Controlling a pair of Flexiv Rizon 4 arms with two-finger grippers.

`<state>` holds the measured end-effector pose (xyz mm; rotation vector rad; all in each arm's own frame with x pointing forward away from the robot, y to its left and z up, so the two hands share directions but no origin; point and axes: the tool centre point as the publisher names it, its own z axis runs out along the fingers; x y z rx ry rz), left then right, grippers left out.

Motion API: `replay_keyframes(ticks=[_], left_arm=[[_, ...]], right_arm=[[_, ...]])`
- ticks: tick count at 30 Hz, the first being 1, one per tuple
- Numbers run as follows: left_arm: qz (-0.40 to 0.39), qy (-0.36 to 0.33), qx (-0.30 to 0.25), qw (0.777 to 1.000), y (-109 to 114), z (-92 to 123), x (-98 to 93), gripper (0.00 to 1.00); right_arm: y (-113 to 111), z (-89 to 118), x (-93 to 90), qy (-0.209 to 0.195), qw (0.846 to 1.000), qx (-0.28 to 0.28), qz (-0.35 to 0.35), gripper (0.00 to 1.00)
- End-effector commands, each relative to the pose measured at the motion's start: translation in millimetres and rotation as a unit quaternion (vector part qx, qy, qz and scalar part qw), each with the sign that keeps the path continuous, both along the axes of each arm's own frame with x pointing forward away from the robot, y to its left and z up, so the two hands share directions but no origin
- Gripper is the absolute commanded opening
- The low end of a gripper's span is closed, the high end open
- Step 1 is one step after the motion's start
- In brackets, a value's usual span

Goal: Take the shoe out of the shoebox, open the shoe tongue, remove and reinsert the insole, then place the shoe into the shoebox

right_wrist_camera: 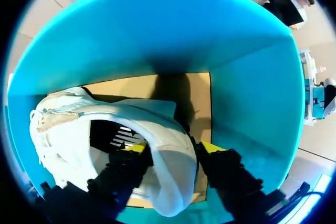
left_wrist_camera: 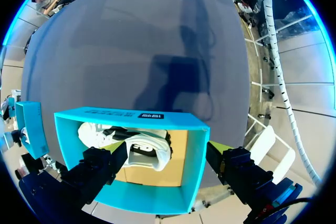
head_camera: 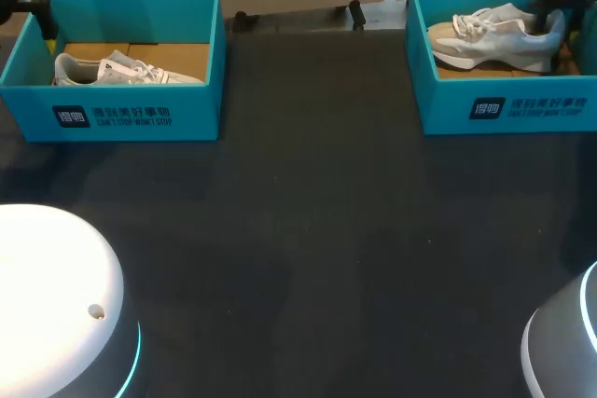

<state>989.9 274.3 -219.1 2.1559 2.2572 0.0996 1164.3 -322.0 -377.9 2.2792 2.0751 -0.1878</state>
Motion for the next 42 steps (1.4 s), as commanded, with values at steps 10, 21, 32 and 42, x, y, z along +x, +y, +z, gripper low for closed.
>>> replay_keyframes(ticks=[10,21,32,42], left_arm=[[0.0,-0.002,0.001,1.0,0.0,0.2,-1.5,1.0],[0.0,-0.002,0.001,1.0,0.0,0.2,-1.5,1.0],[0.0,-0.002,0.001,1.0,0.0,0.2,-1.5,1.0],[0.0,-0.002,0.001,1.0,0.0,0.2,-1.5,1.0]], right_arm=[[-6.6,-8.5,12.1,0.05,0.999,0.006,-0.015,0.96],[-4.2,-17.5,9.3,0.06,0.998,0.015,-0.018,0.53],[-4.4,-9.2,7.5,0.054,0.998,0.011,-0.028,0.0],[-10.7,13.9,4.4,0.046,0.998,0.008,-0.043,0.0]])
